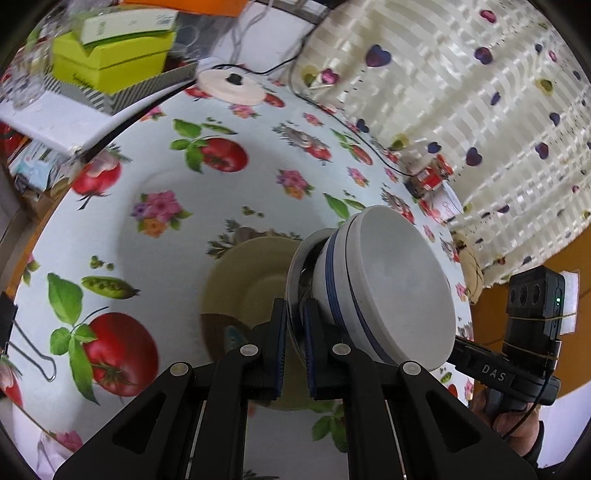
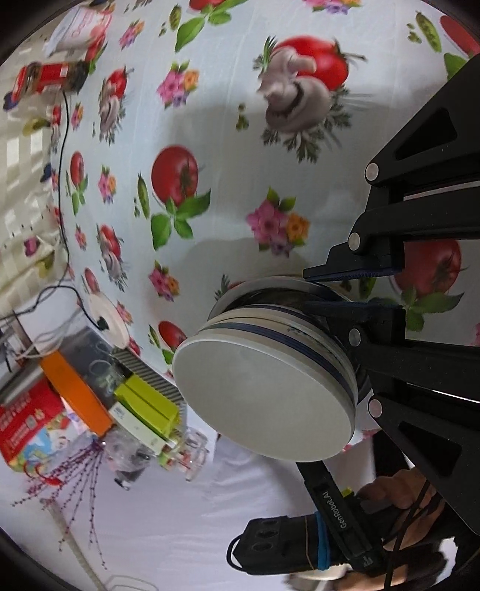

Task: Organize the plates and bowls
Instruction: 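Carry the bowl stack with both tools and lower it onto the beige plates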

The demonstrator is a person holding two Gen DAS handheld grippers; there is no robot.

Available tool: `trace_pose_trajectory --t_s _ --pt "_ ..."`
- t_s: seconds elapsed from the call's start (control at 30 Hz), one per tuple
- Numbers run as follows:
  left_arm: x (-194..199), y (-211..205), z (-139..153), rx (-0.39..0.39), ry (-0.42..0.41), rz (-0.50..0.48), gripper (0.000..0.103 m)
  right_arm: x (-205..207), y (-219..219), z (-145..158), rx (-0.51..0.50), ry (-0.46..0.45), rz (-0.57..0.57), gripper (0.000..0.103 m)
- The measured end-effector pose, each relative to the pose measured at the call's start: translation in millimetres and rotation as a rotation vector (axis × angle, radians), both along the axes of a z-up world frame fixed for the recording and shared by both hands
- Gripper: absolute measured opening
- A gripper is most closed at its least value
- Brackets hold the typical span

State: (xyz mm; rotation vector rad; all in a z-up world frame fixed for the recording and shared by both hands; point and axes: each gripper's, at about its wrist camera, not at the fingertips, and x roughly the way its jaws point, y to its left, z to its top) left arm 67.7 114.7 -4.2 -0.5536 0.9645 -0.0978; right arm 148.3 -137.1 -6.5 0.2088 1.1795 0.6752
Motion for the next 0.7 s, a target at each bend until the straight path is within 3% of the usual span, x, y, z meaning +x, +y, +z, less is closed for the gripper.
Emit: trace_pose_trajectory --t_s 0.33,0.7 --pt "-3.7 20.8 -15.2 -0.021 0.021 0.041 0.007 5.3 31.5 -10.0 -0.035 0.023 0.051 0.011" --pt "-3.1 21.9 -19.5 -0.012 0.027 0.044 0.008 9.0 38.0 -9.3 -0.053 0.008 0.056 0.011"
